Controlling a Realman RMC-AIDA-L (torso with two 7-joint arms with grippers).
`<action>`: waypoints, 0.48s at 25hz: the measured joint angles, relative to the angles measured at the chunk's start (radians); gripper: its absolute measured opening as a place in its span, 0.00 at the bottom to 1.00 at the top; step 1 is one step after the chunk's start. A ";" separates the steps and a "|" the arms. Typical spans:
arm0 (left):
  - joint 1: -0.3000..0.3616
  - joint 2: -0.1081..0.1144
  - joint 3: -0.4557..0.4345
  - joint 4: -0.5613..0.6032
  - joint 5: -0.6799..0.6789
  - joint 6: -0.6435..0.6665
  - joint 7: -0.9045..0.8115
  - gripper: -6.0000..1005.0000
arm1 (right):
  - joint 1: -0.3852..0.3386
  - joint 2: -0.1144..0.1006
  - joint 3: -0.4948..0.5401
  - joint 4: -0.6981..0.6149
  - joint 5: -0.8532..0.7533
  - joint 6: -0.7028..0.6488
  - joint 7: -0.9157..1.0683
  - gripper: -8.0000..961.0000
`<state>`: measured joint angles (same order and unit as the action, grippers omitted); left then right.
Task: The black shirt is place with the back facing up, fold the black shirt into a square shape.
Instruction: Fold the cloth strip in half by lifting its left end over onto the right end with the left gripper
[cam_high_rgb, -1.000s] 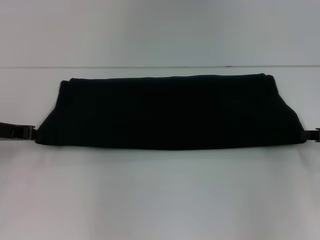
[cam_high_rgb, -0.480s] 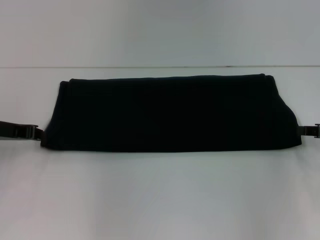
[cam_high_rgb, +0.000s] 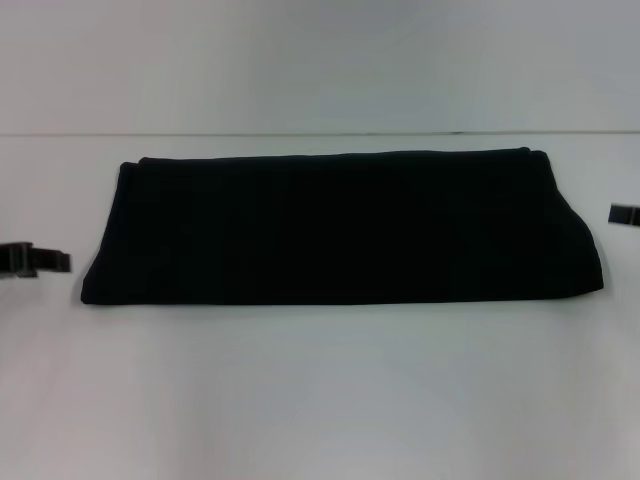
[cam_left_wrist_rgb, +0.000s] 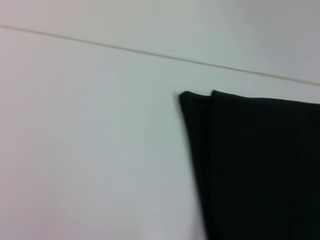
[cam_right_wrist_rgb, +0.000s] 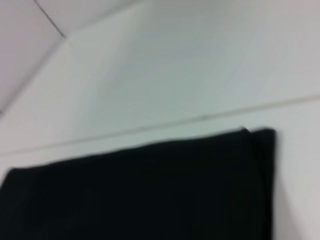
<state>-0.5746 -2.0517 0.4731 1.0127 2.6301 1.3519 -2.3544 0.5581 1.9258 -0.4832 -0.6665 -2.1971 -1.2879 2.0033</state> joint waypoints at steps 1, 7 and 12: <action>0.004 0.002 -0.005 0.000 -0.018 0.046 0.002 0.37 | 0.000 -0.001 0.002 -0.002 0.021 -0.013 -0.017 0.41; -0.019 0.015 -0.006 -0.078 -0.069 0.246 -0.004 0.61 | 0.032 0.006 0.000 -0.004 0.077 -0.042 -0.088 0.57; -0.081 0.046 -0.010 -0.163 -0.069 0.289 -0.103 0.72 | 0.084 0.006 -0.007 -0.002 0.073 -0.029 -0.092 0.73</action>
<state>-0.6558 -2.0057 0.4635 0.8501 2.5612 1.6405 -2.4570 0.6419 1.9316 -0.4899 -0.6690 -2.1238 -1.3165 1.9113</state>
